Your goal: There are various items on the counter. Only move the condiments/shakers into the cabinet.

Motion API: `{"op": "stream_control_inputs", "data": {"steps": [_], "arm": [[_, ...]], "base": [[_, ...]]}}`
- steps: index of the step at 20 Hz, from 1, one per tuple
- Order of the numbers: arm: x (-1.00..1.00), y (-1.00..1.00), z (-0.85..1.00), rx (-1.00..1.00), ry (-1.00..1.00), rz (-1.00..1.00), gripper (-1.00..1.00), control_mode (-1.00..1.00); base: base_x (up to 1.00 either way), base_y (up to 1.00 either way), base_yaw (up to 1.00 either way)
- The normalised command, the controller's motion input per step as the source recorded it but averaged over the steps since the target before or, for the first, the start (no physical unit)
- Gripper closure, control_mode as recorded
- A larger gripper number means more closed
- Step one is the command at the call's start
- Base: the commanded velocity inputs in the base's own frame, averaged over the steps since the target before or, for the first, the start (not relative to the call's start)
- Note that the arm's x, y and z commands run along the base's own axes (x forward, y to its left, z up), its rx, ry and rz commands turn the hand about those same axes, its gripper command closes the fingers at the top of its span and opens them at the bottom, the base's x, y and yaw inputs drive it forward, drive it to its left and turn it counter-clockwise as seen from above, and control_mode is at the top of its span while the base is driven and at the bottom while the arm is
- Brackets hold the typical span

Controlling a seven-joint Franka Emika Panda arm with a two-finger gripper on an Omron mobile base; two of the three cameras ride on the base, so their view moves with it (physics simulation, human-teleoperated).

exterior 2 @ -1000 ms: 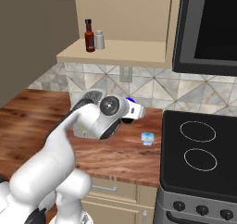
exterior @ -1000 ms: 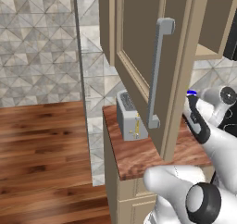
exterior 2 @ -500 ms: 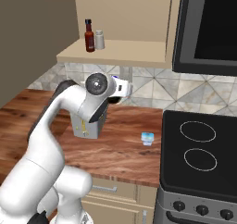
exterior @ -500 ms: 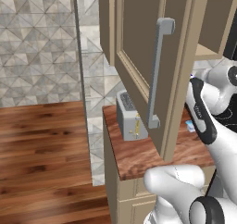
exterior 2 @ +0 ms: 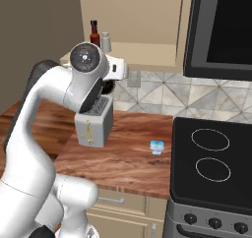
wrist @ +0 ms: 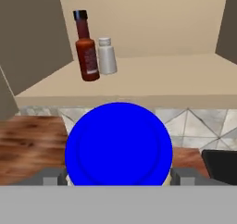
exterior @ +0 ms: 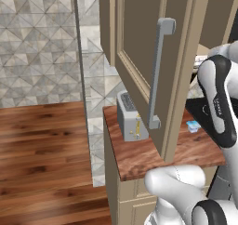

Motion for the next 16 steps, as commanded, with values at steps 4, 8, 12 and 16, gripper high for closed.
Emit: {"op": "stream_control_inputs", "data": {"steps": [4, 8, 12, 16], "arm": [[-0.34, 0.17, 1.00, -0.01, 0.00, 0.09, 1.00, -1.00], [0.00, 0.13, 0.38, 0.00, -0.02, 0.03, 1.00, -1.00], [0.00, 0.00, 0.00, 0.00, 0.00, 0.00, 1.00, -1.00], [0.04, 0.00, 0.00, 0.00, 0.00, 0.00, 1.00, -1.00]], "base": [[0.00, 0.00, 0.00], [0.00, 0.00, 0.00], [0.00, 0.00, 0.00], [0.00, 0.00, 0.00]]}}
